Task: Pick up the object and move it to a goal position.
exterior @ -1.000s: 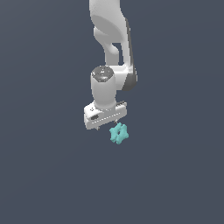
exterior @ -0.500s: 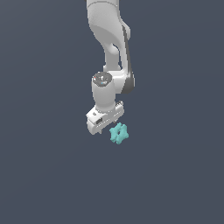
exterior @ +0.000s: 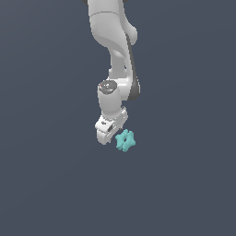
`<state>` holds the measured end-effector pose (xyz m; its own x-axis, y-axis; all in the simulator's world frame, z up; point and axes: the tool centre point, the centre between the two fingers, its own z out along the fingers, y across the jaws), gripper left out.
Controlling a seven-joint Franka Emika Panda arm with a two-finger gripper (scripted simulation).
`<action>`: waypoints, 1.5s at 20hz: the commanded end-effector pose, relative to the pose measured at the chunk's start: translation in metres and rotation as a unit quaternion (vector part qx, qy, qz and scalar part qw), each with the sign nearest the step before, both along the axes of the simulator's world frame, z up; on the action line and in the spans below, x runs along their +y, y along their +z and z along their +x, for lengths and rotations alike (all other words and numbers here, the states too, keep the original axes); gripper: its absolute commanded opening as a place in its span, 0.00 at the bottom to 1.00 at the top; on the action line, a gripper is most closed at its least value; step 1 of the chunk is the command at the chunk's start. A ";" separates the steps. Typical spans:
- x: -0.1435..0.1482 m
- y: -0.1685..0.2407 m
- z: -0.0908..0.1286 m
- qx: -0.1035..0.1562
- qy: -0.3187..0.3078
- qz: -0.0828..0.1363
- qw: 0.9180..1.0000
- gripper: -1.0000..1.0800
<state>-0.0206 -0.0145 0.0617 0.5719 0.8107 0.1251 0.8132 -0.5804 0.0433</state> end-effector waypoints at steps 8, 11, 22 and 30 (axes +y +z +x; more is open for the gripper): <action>0.006 -0.014 -0.007 -0.018 0.082 0.004 0.996 1.00; 0.007 -0.016 -0.008 -0.021 0.095 0.004 0.995 1.00; 0.008 -0.024 -0.007 -0.023 0.101 0.004 0.995 1.00; 0.011 -0.044 -0.006 -0.023 0.103 0.004 0.994 1.00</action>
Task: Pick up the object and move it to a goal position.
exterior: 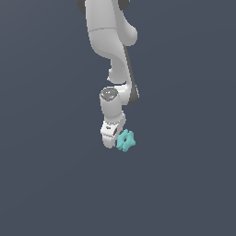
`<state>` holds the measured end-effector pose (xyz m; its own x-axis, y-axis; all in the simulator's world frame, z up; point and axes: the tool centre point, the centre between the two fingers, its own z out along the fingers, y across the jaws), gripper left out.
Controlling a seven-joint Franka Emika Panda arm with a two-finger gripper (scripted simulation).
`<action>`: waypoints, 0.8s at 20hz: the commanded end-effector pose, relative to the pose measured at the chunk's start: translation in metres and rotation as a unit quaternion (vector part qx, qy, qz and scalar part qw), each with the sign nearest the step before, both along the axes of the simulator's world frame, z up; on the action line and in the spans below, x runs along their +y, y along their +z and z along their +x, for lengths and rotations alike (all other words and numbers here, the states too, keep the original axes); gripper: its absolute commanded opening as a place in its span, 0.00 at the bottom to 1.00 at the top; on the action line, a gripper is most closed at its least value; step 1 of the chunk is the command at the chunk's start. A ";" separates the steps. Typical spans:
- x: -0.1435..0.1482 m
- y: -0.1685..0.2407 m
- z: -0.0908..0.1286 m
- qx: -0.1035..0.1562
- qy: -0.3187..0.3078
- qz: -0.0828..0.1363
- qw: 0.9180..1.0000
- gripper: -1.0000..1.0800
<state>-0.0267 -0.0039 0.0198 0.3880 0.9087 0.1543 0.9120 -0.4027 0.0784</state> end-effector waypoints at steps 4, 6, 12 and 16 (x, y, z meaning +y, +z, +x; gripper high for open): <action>0.000 -0.002 0.001 0.000 0.000 0.000 1.000 0.00; 0.000 -0.002 0.001 0.000 0.000 0.000 1.000 0.00; 0.000 -0.002 0.000 0.000 0.000 0.000 1.000 0.00; -0.004 0.001 0.000 0.000 0.000 0.000 1.000 0.00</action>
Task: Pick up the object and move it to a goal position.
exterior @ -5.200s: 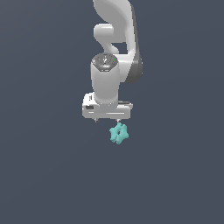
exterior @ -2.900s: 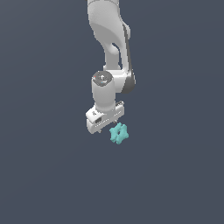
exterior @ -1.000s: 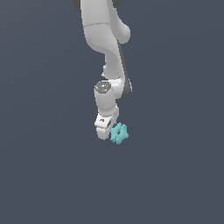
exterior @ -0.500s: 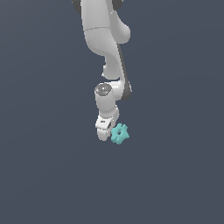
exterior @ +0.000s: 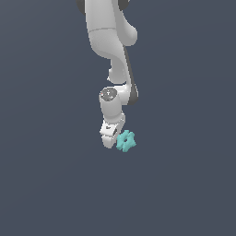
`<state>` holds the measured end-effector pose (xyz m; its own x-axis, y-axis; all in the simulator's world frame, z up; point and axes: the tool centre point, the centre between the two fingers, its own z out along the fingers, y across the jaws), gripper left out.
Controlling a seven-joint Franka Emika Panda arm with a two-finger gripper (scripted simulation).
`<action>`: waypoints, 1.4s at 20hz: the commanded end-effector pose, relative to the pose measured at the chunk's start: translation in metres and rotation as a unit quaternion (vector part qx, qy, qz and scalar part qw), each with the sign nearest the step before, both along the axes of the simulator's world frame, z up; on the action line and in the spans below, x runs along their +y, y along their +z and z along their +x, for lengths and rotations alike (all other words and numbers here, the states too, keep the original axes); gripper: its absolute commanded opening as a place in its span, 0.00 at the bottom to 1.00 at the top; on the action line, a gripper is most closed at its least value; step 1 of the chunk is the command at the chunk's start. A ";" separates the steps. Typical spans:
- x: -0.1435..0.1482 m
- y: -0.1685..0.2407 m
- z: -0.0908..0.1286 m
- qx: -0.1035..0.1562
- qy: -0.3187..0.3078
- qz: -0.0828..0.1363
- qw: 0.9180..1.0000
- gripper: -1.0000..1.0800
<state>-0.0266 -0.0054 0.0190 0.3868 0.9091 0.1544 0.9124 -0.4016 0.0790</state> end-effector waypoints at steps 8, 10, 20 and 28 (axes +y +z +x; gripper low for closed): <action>-0.032 0.027 -0.002 0.000 0.000 -0.001 1.000 0.00; -0.045 0.037 -0.003 0.000 0.000 -0.001 1.000 0.00; -0.132 0.111 -0.009 0.000 0.001 0.000 1.000 0.00; -0.208 0.177 -0.013 -0.001 0.001 0.001 1.000 0.00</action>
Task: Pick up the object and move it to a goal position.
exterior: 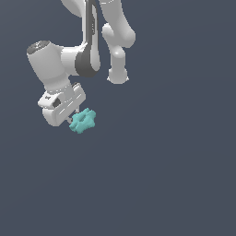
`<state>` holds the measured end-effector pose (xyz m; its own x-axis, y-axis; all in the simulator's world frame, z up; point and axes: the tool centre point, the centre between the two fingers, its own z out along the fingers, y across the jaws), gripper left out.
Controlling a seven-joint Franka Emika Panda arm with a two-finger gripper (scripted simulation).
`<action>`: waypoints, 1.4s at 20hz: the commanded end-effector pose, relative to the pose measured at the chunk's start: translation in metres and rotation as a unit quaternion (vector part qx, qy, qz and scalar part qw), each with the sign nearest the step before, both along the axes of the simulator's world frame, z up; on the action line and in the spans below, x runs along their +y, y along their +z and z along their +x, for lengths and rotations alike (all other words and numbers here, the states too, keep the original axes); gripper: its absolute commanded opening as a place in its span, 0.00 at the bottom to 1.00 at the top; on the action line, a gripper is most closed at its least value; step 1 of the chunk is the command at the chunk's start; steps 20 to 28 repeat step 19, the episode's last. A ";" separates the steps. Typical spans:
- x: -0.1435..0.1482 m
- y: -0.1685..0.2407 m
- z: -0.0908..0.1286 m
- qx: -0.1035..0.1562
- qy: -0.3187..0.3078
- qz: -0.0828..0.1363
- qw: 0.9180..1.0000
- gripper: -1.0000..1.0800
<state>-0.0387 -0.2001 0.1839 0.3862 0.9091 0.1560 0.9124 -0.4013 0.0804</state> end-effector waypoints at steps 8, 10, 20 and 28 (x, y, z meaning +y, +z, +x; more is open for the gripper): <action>-0.069 0.058 -0.002 0.000 0.000 0.000 1.000 0.00; -0.078 0.065 -0.002 0.000 0.000 0.000 1.000 0.00; -0.093 0.077 -0.001 0.001 -0.001 0.000 1.000 0.00; -0.093 0.077 -0.001 0.001 -0.001 0.000 1.000 0.00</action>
